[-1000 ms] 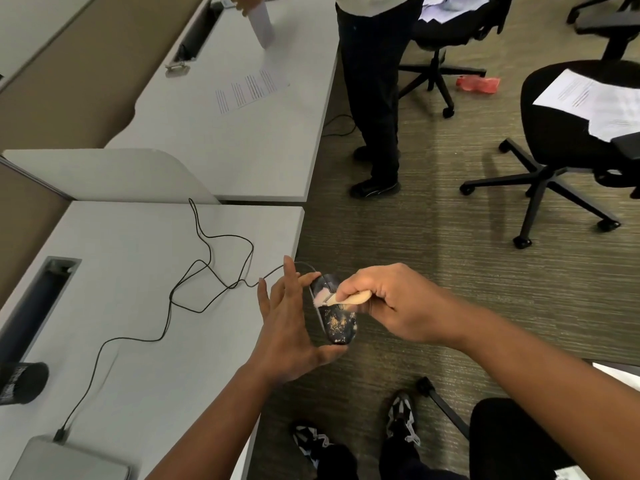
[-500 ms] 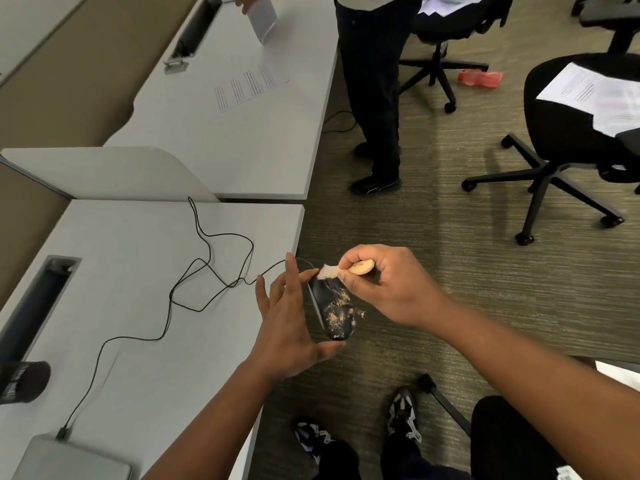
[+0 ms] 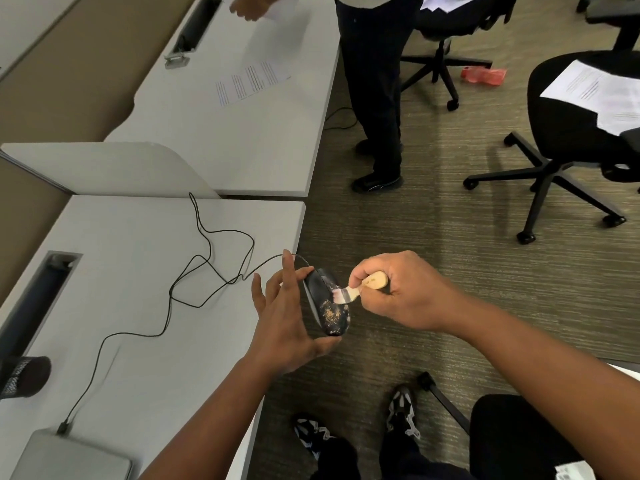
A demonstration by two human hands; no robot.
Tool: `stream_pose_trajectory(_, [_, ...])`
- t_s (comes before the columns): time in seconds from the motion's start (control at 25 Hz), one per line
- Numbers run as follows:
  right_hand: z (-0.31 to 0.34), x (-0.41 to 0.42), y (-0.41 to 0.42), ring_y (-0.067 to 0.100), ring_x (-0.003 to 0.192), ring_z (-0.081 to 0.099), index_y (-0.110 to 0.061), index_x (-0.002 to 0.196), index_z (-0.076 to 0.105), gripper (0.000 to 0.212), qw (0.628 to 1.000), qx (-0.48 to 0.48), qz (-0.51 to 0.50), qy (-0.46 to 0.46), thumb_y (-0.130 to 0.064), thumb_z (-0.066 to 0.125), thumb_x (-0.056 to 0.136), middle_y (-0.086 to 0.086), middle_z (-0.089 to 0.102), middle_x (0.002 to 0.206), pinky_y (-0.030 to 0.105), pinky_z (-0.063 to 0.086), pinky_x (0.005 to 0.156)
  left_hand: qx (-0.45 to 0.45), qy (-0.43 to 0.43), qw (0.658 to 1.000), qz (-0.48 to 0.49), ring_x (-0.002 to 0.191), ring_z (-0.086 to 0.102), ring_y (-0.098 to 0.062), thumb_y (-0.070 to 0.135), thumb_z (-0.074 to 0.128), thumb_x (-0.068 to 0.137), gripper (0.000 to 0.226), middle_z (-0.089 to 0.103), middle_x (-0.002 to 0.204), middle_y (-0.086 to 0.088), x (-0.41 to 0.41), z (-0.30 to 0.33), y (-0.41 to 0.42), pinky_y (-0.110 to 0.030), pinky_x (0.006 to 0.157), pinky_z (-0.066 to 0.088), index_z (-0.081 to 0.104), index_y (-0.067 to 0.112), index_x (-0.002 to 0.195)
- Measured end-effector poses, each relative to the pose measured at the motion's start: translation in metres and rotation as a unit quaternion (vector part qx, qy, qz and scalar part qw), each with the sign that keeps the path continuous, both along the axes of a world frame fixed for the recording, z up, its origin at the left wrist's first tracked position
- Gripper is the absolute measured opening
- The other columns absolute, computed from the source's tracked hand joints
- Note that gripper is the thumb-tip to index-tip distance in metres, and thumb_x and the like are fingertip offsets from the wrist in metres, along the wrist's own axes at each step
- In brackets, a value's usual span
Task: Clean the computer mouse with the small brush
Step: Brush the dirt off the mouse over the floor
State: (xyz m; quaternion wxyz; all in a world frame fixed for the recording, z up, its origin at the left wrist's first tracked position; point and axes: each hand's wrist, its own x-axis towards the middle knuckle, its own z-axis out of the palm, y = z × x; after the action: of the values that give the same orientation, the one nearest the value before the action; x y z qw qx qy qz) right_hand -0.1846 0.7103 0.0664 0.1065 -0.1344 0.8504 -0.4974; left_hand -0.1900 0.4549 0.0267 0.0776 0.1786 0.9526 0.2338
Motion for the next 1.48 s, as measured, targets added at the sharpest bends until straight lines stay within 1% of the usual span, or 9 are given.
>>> stream_pose_trajectory(0.16, [-0.003, 0.000, 0.009, 0.007, 0.057, 0.060, -0.037, 0.102, 0.073, 0.019, 0.997, -0.041, -0.066, 0.004, -0.022, 0.065, 0.093, -0.007, 0.072, 0.075, 0.022, 0.046, 0.050, 0.005, 0.005, 1.000, -0.004, 0.142, -0.023, 0.030, 0.066, 0.088, 0.059, 0.147, -0.020, 0.150, 0.052, 0.001, 0.001, 0.002, -0.024, 0.119, -0.032, 0.021, -0.006, 0.168])
stream_pose_trajectory(0.44, [-0.007, 0.001, 0.007, 0.006, 0.096, 0.066, -0.032, 0.113, 0.076, 0.021, 1.000, -0.014, -0.004, 0.000, -0.017, 0.068, 0.100, -0.016, 0.069, 0.104, 0.028, 0.056, 0.083, 0.031, 0.021, 0.999, 0.002, 0.145, -0.022, 0.028, 0.064, 0.088, 0.058, 0.144, -0.027, 0.149, 0.061, 0.004, -0.003, 0.003, -0.019, 0.122, -0.022, 0.023, -0.005, 0.167])
stream_pose_trajectory(0.6, [-0.012, 0.002, 0.021, 0.008, 0.095, 0.065, -0.030, 0.109, 0.077, 0.022, 1.000, 0.008, -0.003, -0.008, -0.012, 0.069, 0.099, -0.014, 0.069, 0.103, 0.032, 0.055, 0.083, 0.043, 0.012, 0.999, 0.012, 0.148, -0.009, 0.026, 0.063, 0.088, 0.061, 0.157, 0.005, 0.153, 0.059, 0.004, -0.004, 0.001, -0.031, 0.126, -0.021, -0.017, 0.024, 0.172])
stream_pose_trajectory(0.72, [-0.015, 0.004, 0.027, 0.011, 0.087, 0.065, -0.034, 0.109, 0.075, 0.021, 0.999, 0.001, -0.033, -0.005, -0.016, 0.069, 0.100, -0.011, 0.070, 0.098, 0.033, 0.055, 0.077, 0.059, -0.003, 0.998, 0.005, 0.149, -0.001, 0.023, 0.064, 0.088, 0.061, 0.159, 0.039, 0.159, 0.023, 0.005, -0.006, 0.002, -0.030, 0.127, -0.021, -0.034, 0.047, 0.161])
stream_pose_trajectory(0.88, [-0.015, 0.010, 0.020, 0.027, 0.073, 0.064, -0.042, 0.112, 0.073, 0.019, 0.993, -0.094, -0.068, -0.034, -0.027, 0.068, 0.102, 0.001, 0.073, 0.086, 0.042, 0.052, 0.063, 0.076, 0.005, 0.997, 0.004, 0.147, -0.007, 0.027, 0.070, 0.084, 0.061, 0.156, 0.036, 0.158, 0.021, 0.004, -0.006, 0.003, -0.027, 0.126, -0.022, -0.034, 0.049, 0.161])
stream_pose_trajectory(1.0, [-0.017, 0.011, 0.020, 0.010, 0.069, 0.064, -0.046, 0.113, 0.072, 0.027, 0.998, -0.054, -0.028, -0.027, -0.022, 0.069, 0.101, -0.008, 0.074, 0.088, 0.033, 0.053, 0.063, 0.093, -0.014, 0.995, 0.018, 0.157, 0.009, 0.010, 0.070, 0.085, 0.062, 0.157, 0.037, 0.159, 0.020, 0.005, -0.006, 0.002, -0.045, 0.131, -0.014, -0.033, 0.047, 0.162])
stream_pose_trajectory(1.16, [-0.021, 0.012, 0.030, 0.007, 0.093, 0.071, -0.045, 0.111, 0.073, 0.036, 0.999, -0.007, -0.004, -0.042, -0.012, 0.072, 0.097, -0.017, 0.076, 0.100, 0.035, 0.060, 0.081, 0.118, -0.005, 0.992, 0.040, 0.157, 0.031, -0.037, 0.067, 0.090, 0.059, 0.150, 0.032, 0.174, -0.009, 0.004, -0.006, 0.000, -0.073, 0.125, 0.017, -0.024, 0.067, 0.156])
stream_pose_trajectory(1.36, [-0.025, 0.013, 0.039, -0.003, 0.100, 0.067, -0.037, 0.111, 0.078, 0.035, 0.999, 0.024, 0.001, -0.042, -0.006, 0.073, 0.095, -0.021, 0.074, 0.104, 0.028, 0.057, 0.086, 0.120, -0.008, 0.992, 0.046, 0.157, 0.032, -0.041, 0.067, 0.092, 0.057, 0.146, 0.027, 0.176, -0.016, 0.001, -0.004, -0.001, -0.076, 0.122, 0.023, -0.019, 0.076, 0.151])
stream_pose_trajectory(1.48, [-0.025, 0.014, 0.040, 0.002, 0.080, 0.068, -0.044, 0.099, 0.077, 0.026, 0.995, -0.052, -0.061, -0.066, -0.019, 0.080, 0.092, -0.013, 0.076, 0.096, 0.028, 0.056, 0.072, 0.118, -0.011, 0.992, 0.048, 0.156, 0.031, -0.027, 0.069, 0.090, 0.059, 0.150, 0.033, 0.173, -0.004, 0.001, -0.003, 0.000, -0.075, 0.123, 0.022, -0.024, 0.068, 0.156])
